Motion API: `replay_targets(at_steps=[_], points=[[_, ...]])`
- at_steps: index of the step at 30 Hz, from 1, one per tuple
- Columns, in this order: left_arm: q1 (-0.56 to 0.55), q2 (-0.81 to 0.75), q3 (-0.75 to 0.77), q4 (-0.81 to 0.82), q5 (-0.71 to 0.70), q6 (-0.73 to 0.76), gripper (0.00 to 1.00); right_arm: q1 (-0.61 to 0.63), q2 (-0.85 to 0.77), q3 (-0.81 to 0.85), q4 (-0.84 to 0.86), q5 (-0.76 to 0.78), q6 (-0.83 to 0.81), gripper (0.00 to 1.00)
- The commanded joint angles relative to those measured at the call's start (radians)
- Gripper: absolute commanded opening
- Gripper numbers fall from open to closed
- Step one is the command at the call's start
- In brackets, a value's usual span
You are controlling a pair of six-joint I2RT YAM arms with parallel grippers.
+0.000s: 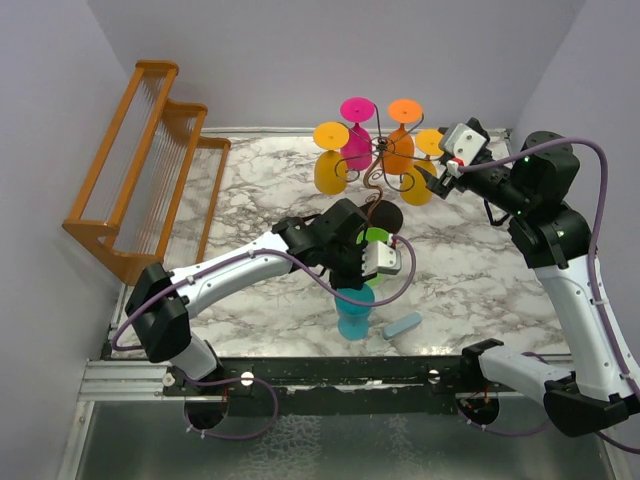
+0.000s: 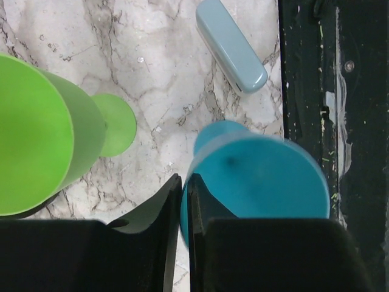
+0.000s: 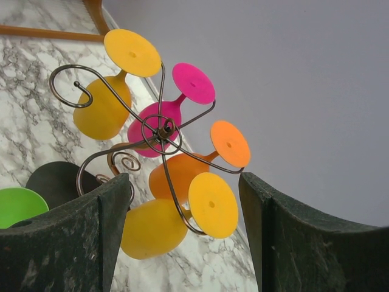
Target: Place the wine glass upside down on the wine glass rack
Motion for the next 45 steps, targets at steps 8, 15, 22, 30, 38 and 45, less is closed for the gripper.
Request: replay_targets(at_steps=[8, 15, 22, 30, 38, 45], points=[[-0.008, -0.041, 0.083, -0.162, 0.027, 0.098, 0.00, -0.007, 0.004, -0.006, 0.034, 0.082, -0.009, 0.76], [0.038, -0.084, 0.146, -0.253, 0.107, 0.112, 0.00, -0.008, 0.033, -0.010, 0.008, 0.144, -0.038, 0.82], [0.166, -0.174, 0.198, -0.273, 0.260, 0.081, 0.00, -0.016, 0.054, 0.027, -0.054, 0.172, -0.046, 0.84], [0.383, -0.279, 0.243, -0.188, 0.470, -0.073, 0.00, -0.043, 0.058, 0.116, -0.180, -0.039, -0.007, 0.89], [0.606, -0.388, 0.206, 0.033, 0.665, -0.372, 0.00, -0.057, 0.051, 0.145, -0.163, -0.196, 0.115, 0.89], [0.680, -0.400, 0.236, 0.188, 0.633, -0.568, 0.00, -0.059, 0.104, 0.161, -0.096, -0.378, 0.365, 0.82]])
